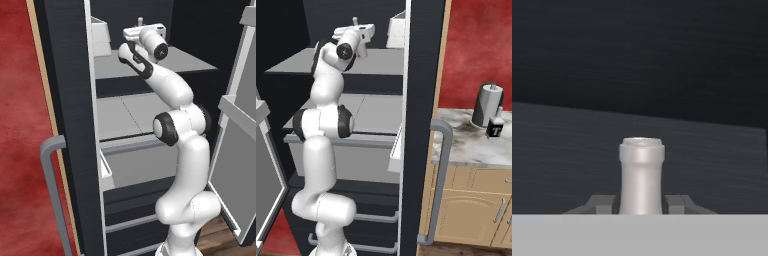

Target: Place the liquors on the top shelf of the fridge to keep them out of children's reach, and place the lime on lower shelves for easy access.

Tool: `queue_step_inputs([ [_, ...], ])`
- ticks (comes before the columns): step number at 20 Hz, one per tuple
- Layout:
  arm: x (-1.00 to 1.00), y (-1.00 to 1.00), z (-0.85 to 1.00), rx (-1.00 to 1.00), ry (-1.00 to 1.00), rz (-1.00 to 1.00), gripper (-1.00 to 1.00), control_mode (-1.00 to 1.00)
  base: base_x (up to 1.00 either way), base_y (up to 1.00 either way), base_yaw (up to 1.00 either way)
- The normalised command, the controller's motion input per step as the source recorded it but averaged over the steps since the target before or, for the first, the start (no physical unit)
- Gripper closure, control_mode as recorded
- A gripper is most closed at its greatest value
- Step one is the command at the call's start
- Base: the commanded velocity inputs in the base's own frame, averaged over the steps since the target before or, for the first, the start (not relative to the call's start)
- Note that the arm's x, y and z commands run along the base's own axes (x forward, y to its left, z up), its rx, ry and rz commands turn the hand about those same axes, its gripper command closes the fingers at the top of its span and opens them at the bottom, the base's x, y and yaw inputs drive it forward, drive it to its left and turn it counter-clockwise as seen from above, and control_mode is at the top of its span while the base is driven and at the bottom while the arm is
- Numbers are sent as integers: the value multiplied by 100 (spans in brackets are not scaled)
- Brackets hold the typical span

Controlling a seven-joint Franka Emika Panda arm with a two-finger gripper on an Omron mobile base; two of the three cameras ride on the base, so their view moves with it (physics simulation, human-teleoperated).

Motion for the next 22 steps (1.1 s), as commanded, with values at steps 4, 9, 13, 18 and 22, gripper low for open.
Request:
queue_step_inputs([
  [4,1,2,0,-1,-5,0,-100,-100,0,0,0],
  [9,0,0,0,-1,1,0,-100,-100,0,0,0],
  [13,0,0,0,-2,6,0,-100,-100,0,0,0],
  [18,-1,0,1,-4,5,0,-100,-100,0,0,0],
  [22,-25,0,2,-6,13,0,-100,-100,0,0,0],
])
